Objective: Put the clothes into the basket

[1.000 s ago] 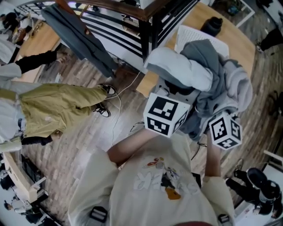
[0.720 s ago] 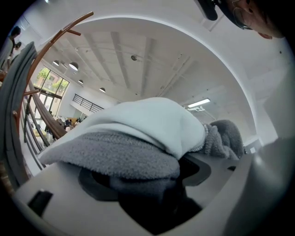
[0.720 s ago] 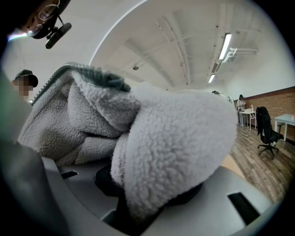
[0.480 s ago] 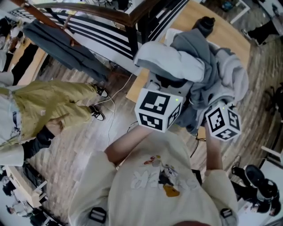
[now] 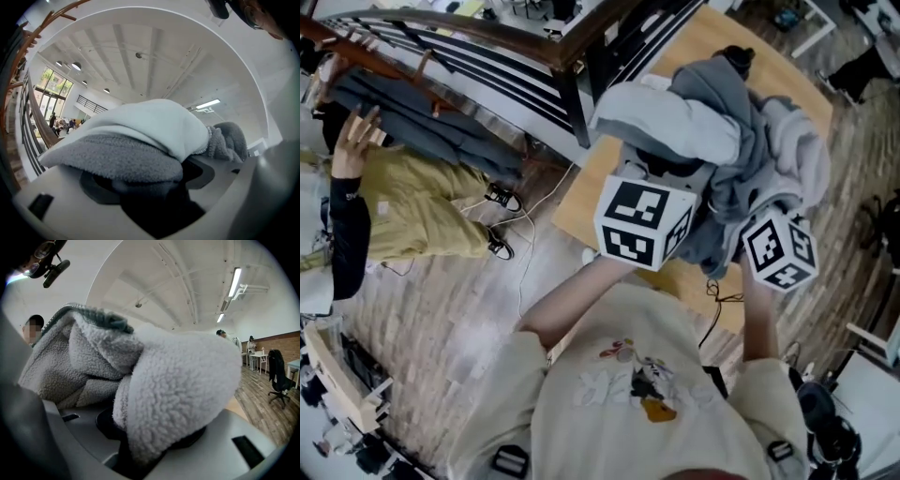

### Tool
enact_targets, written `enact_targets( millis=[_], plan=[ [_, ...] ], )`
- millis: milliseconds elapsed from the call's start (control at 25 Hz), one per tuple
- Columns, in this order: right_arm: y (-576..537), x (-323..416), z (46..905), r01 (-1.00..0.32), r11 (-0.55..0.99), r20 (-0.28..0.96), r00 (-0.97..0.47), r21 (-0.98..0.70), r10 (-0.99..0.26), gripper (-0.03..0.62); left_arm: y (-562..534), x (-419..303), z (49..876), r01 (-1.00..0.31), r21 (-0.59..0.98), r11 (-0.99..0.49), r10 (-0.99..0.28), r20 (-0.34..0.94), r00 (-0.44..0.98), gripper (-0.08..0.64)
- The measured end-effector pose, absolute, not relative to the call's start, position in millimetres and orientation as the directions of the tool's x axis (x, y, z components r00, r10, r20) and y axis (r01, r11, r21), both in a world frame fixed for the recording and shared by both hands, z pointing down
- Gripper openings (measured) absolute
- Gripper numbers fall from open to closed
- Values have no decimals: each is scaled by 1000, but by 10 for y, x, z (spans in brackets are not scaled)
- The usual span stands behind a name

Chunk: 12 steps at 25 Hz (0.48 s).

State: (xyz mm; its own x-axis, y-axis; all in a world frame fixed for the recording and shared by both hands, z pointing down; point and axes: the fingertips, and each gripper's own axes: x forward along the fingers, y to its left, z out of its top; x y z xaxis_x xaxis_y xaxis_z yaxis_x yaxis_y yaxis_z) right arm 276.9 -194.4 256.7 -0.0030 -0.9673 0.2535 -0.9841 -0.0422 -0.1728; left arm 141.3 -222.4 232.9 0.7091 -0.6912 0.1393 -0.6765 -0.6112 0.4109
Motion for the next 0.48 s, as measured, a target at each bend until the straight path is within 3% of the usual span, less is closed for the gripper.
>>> enact_targets(
  millis=[480],
  plan=[
    [-2366, 3232, 3270, -986, -23, 383, -42, -164, -923, 176, -2623, 1858, 3006, -722, 429, -544, -688, 264, 676, 354]
  ],
)
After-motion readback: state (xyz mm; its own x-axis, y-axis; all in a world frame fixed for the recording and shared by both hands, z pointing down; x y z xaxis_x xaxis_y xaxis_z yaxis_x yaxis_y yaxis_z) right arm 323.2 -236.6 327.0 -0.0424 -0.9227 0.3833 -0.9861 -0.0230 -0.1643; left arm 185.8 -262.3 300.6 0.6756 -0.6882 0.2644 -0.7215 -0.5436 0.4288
